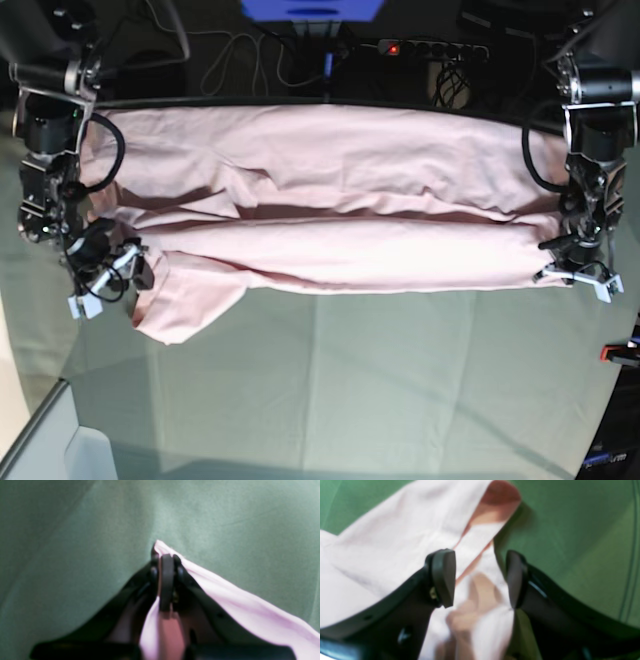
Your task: Layout the t-shirt on the table in an organized manner, then fold the t-shirt properly
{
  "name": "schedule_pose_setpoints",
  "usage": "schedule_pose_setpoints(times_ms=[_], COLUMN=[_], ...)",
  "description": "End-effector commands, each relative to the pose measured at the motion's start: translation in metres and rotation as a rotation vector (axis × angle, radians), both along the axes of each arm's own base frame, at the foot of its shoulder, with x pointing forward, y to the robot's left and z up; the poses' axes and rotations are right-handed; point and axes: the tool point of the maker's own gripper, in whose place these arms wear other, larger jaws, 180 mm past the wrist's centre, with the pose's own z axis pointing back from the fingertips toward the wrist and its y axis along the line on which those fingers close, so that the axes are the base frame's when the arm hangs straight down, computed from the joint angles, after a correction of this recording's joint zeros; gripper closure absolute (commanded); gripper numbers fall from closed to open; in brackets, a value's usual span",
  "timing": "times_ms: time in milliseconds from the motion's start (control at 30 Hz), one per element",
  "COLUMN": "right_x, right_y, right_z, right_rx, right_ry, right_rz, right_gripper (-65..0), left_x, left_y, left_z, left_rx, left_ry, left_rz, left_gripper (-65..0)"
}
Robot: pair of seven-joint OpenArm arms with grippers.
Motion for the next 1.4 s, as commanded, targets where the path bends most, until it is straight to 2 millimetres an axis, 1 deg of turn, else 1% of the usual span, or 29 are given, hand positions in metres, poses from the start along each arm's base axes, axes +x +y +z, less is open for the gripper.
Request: schedule_pose_setpoints(times_ms=[0,133,200,267,433,500,733,767,833,900,1000,1100,1167,1267,1367], right_x=[0.016,0.016,0.014,0.008,0.006,0.005,0.006,0.006,0.006,0.011,0.027,0.041,0.046,0.051,0.057], right_y=[-0.007,-0.007,-0.012,-0.018,-0.016,-0.015,-0.014,-0.014,-0.014,-0.018,-0.008,-0.008,-0.008,-0.009,-0.008], right_z=[0.020,0.020,0.013,0.003,-0.008,-0.010,-0.009,-0.009,-0.008,0.000,0.029,0.057,0.069,0.079,0.096], right_rx=[-0.001,-0.001,-0.006,-0.005,0.026,0.030,0.032,0.032,0.032,0.020,0.013,-0.020,-0.034,-0.053,-0.074], right_ry=[-0.067,-0.066,-0.046,-0.012,0.000,0.004,0.001,0.001,0.000,-0.024,-0.116,-0.194,-0.229,-0.242,-0.281], right_rz=[-0.008,-0.009,-0.043,-0.070,-0.095,-0.097,-0.096,-0.096,-0.094,-0.089,-0.022,-0.002,0.006,0.016,0.027], right_gripper=[-32.3,-32.3,-32.3,-32.3,-30.9,-27.3,-1.3,0.0,0.0,0.0,0.0,0.0,0.0,0.0,0.0], left_x=[0.011,0.010,0.010,0.010,0.009,0.009,0.009,0.009,0.009,0.010,0.013,0.016,0.017,0.030,0.044], left_y=[0.013,0.014,0.014,0.014,0.014,0.014,0.014,0.014,0.014,0.014,0.014,0.014,0.015,0.011,0.006], left_z=[0.018,0.018,0.018,0.018,0.018,0.018,0.018,0.018,0.018,0.018,0.022,0.025,0.027,0.046,0.069], left_rx=[0.031,0.032,0.032,0.032,0.032,0.032,0.032,0.032,0.032,0.032,0.031,0.028,0.031,0.045,0.062], left_ry=[-0.046,-0.045,-0.045,-0.046,-0.044,-0.044,-0.044,-0.044,-0.044,-0.046,-0.060,-0.067,-0.073,-0.126,-0.191], left_rz=[0.010,0.011,0.011,0.013,0.013,0.013,0.011,0.011,0.011,0.012,0.013,0.014,0.013,-0.009,-0.033], left_gripper=[-0.1,-0.1,-0.1,-0.1,-0.1,-0.1,-0.1,-0.1,-0.1,-0.1,-0.1,-0.1,-0.1,-0.1,-0.1])
